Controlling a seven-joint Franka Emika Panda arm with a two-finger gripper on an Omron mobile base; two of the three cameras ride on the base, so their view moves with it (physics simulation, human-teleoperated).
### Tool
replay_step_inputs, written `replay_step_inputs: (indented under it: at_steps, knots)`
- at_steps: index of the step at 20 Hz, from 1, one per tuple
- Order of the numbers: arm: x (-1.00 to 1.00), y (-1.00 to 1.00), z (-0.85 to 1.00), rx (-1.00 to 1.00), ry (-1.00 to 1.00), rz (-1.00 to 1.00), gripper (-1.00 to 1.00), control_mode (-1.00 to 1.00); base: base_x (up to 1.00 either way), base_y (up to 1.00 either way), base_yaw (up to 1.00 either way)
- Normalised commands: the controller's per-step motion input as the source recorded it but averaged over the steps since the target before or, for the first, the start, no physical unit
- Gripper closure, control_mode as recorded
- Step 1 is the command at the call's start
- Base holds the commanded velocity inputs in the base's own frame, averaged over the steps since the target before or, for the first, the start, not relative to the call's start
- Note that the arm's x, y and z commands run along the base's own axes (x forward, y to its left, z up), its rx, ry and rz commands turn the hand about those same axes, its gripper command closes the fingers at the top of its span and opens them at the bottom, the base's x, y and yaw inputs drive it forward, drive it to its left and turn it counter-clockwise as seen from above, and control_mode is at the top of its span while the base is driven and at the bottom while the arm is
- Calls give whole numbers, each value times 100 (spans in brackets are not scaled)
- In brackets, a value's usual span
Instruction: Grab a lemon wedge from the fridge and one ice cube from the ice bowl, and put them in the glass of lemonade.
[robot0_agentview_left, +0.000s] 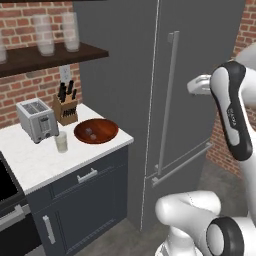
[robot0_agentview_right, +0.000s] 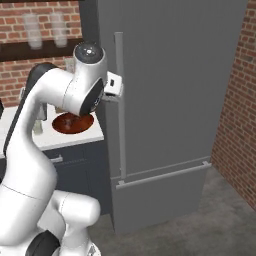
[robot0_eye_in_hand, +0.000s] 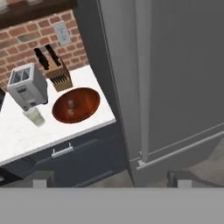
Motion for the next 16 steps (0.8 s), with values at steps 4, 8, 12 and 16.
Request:
replay_step_inputs:
  at_steps: [4,8,12,16]
  knots:
    - [100,1,-52,-2,-1,1,-100,-100,0,0,0]
    - [100,0,-23,-6,9,9,-100,-100,0,0,0]
    - [100,0,-19,-9,16,21,-100,-100,0,0,0]
    - [100,-2,-16,-12,18,24,-100,-100,0,0,0]
